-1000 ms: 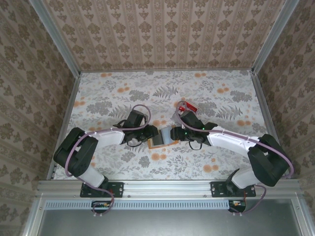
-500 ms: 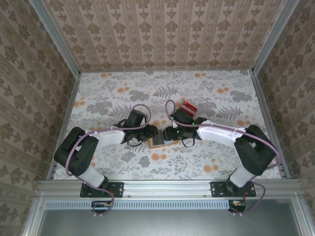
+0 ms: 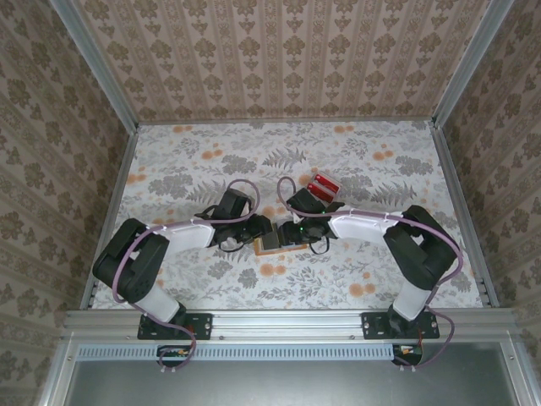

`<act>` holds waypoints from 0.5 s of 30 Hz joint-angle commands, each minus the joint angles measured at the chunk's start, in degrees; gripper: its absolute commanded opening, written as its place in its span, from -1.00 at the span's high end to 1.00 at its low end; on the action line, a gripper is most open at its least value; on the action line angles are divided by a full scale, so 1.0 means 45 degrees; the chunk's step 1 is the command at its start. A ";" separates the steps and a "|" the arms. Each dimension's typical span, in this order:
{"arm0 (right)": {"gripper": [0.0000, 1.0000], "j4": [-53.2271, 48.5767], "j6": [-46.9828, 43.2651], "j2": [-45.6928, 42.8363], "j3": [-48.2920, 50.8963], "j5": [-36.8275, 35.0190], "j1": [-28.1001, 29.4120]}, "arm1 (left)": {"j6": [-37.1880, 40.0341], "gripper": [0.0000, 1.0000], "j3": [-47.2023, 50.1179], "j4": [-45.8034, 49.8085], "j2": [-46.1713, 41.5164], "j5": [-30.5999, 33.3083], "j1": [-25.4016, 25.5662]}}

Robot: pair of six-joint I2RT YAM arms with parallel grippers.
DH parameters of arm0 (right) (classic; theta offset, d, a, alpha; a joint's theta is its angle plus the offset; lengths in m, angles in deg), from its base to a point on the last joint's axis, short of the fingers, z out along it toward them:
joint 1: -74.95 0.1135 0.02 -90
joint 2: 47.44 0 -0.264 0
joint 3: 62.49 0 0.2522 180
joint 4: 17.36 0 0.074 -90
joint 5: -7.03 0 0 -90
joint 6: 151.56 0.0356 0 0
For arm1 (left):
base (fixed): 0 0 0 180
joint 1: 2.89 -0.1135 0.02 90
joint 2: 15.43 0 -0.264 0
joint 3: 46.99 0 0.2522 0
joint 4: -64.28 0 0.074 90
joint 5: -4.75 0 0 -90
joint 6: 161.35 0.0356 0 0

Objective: Put the credit cards into the card holder

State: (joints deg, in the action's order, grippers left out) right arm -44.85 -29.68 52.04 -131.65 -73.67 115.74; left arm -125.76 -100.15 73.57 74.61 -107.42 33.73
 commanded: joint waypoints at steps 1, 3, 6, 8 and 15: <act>-0.07 0.0447 0.0169 0.0354 -0.0328 0.0482 0.0088 | 0.0238 0.32 0.0132 0.0599 0.0189 0.0338 -0.0013; -0.07 0.0793 0.0320 0.0417 -0.0315 0.0795 0.0085 | 0.0236 0.32 0.0160 0.0602 0.0199 0.0336 -0.0023; -0.07 0.1315 0.0592 0.0517 -0.0280 0.1300 0.0096 | 0.0222 0.32 0.0222 0.0583 0.0187 0.0375 -0.0013; -0.08 0.1639 0.0780 0.0662 -0.0295 0.1681 0.0096 | 0.0175 0.32 0.0222 0.0526 0.0198 0.0367 -0.0013; -0.08 0.2814 0.1196 0.0587 -0.0027 0.2838 0.0112 | 0.0140 0.32 0.0242 0.0498 0.0161 0.0393 -0.0018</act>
State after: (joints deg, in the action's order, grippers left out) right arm -37.90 -26.34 54.31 -131.80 -65.65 115.74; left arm -125.78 -100.15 73.26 74.61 -105.89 33.14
